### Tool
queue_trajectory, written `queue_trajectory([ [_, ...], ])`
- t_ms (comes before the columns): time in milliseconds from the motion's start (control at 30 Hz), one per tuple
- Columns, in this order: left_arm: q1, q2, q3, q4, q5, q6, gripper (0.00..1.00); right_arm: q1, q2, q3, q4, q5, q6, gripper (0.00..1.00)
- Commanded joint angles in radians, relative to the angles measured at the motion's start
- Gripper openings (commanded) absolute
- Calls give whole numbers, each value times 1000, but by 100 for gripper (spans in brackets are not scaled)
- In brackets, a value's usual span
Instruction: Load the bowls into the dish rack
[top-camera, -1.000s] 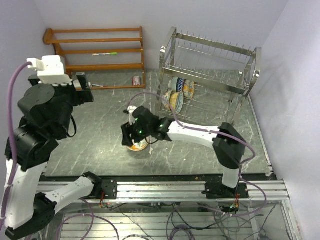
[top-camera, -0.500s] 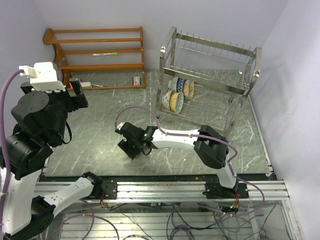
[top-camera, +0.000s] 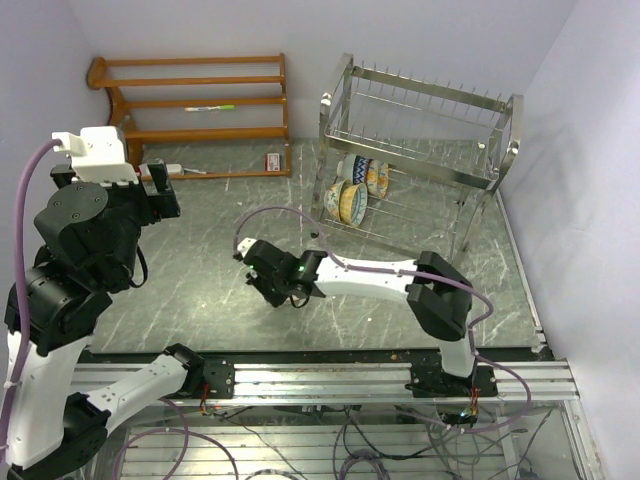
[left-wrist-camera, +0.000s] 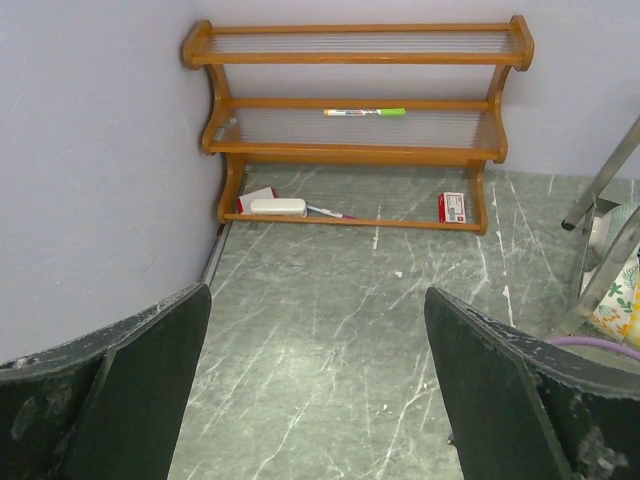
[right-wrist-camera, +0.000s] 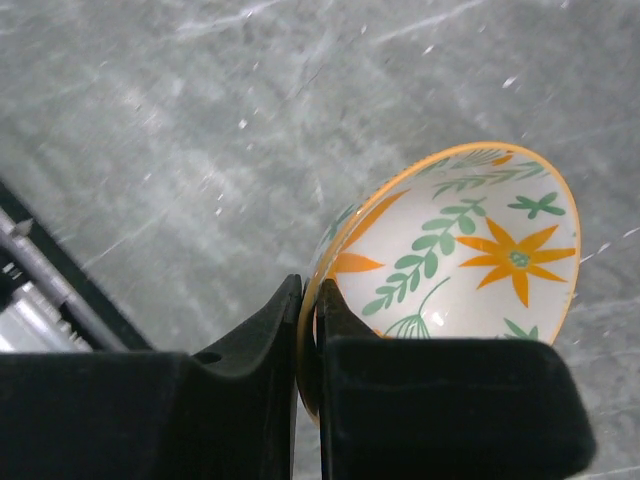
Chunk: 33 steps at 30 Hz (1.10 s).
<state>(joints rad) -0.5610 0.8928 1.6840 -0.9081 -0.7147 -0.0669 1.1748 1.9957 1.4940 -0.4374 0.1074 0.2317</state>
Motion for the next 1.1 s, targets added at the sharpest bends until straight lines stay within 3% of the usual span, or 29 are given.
queue_trajectory([
  [0,-5,0,-9,46,-1,20,99,-55,-151,-70,82,-150,93,0],
  [367,-6,36,5,79,32,13,99,-435,-536,-524,619,-666,527,0],
  [700,-6,86,15,119,70,6,99,-653,-687,-796,926,-798,799,0],
  [1067,-5,120,10,156,91,25,99,-883,-654,-815,1007,-849,883,0],
])
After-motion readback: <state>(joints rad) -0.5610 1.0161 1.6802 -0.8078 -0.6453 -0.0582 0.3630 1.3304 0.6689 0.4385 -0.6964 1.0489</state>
